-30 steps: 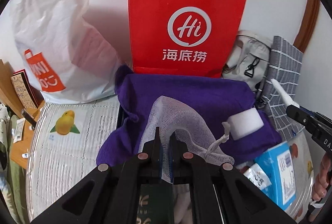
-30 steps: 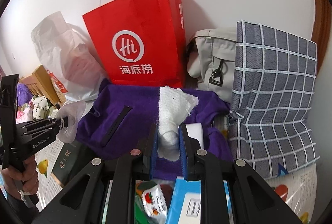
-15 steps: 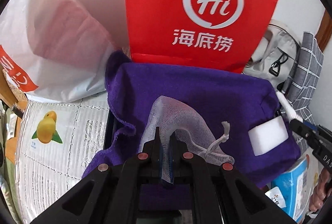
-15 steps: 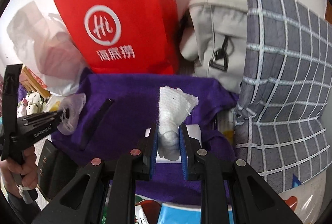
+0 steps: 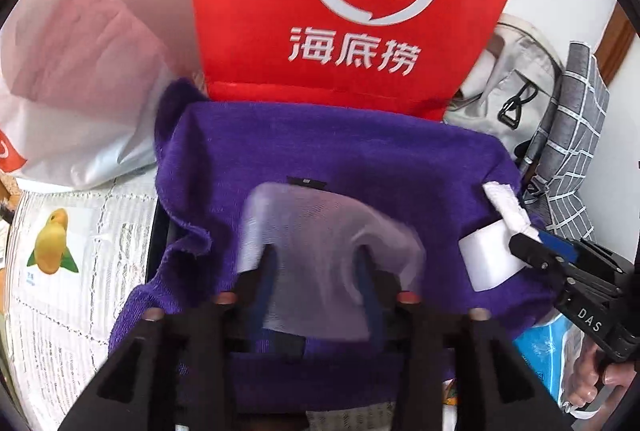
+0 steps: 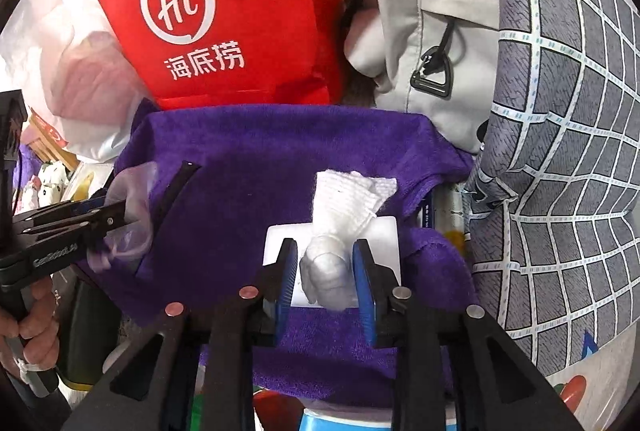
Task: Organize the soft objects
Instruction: 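Lower mesh bag and cloth onto the purple towel and open both grippers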
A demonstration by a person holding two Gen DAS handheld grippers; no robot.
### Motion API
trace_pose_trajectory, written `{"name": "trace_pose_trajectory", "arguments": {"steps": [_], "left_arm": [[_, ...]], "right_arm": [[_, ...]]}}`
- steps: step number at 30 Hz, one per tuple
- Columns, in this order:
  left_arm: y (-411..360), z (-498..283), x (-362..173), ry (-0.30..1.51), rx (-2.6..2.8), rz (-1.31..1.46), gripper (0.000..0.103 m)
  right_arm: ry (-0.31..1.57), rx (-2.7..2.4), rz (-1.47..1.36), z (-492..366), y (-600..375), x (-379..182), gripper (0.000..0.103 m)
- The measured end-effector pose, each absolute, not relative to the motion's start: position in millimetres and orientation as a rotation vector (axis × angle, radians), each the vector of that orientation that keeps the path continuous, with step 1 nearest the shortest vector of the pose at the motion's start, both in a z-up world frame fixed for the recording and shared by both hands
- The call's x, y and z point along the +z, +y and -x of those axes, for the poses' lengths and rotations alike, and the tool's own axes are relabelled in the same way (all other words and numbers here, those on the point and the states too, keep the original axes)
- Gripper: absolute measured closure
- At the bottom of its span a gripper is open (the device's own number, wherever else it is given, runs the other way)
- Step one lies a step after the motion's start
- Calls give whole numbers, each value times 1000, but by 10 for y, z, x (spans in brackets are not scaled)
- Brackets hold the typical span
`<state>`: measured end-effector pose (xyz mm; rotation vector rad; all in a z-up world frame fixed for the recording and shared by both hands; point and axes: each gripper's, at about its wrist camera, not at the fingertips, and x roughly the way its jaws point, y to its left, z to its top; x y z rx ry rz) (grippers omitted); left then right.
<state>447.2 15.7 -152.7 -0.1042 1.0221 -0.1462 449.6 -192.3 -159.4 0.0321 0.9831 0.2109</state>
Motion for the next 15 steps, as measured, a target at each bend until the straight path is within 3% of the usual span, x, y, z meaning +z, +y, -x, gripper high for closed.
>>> {"name": "trace_pose_trajectory", "arguments": {"steps": [1,3,5,6,15], "left_arm": [[154,-4463,-1504,1011,-149,108,40],[140,-4468,-1463,1000,-159,122,32],[148,-4451,-1411,987,-178,140,30],[156,-4444,-1387,981,-183,149,28],[336,-4321,-1242,968,-164,167,28]], "right_arm": [[984,212,-35,-4499,-1926,-1596,73],[983,212,-37,-4510,-1929,-1600,67],[977,209,-40,-4499,-1948,-1580,54],[971,206,-42,-4492,-1961,-1563,52],[896,201,-48,-4309,-2049,-1275,51]]}}
